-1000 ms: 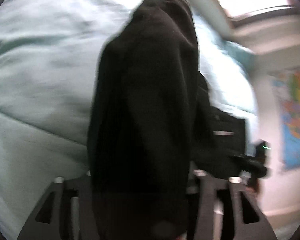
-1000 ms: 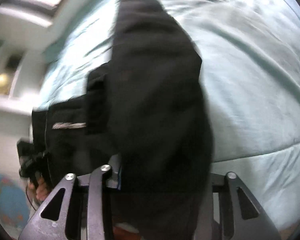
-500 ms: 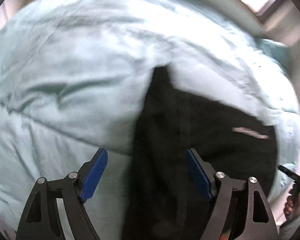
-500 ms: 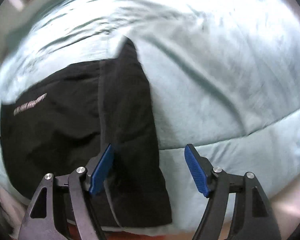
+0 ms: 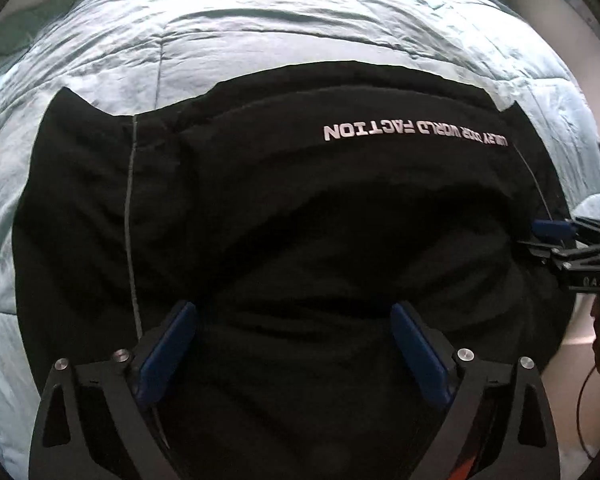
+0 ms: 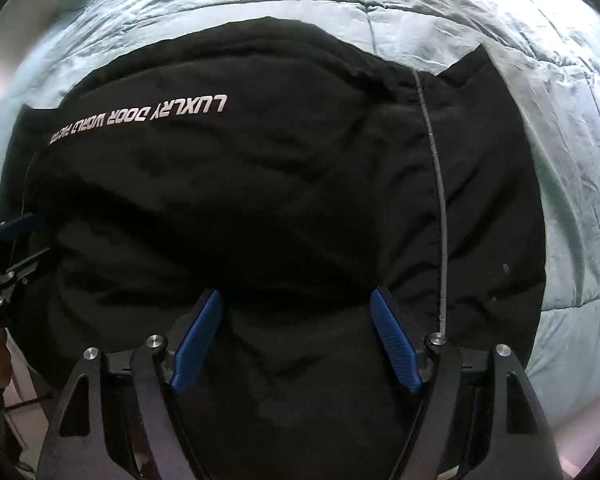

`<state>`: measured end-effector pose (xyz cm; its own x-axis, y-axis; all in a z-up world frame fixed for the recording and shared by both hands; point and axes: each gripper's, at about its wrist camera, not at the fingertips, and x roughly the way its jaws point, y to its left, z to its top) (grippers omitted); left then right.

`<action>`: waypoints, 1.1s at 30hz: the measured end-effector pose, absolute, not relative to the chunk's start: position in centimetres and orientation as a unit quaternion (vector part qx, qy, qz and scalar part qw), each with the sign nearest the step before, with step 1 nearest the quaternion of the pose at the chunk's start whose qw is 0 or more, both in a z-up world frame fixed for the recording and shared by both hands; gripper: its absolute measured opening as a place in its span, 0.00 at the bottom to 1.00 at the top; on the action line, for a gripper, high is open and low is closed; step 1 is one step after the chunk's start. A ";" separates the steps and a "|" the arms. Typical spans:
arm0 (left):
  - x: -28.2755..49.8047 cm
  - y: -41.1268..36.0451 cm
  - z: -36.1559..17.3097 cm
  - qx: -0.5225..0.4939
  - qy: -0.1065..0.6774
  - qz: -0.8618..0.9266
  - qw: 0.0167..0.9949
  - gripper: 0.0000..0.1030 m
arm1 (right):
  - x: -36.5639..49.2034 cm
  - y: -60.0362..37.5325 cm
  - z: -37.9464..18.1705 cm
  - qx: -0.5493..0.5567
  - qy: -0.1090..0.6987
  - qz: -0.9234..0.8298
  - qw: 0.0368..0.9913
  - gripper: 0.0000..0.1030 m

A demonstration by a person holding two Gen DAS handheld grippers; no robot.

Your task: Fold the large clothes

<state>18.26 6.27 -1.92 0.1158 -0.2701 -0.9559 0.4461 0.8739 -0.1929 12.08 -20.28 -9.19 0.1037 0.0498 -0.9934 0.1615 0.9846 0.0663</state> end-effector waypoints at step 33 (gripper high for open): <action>15.2 5.3 28.4 0.058 0.379 -0.224 0.896 0.89 | 12.3 -15.1 16.3 0.097 0.518 -0.078 0.846 0.76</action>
<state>15.18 5.34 28.44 0.6122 -0.3580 -0.7050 0.4465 0.8924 -0.0655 12.26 -15.15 16.28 0.4512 -0.0318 -0.8918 0.2324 0.9691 0.0831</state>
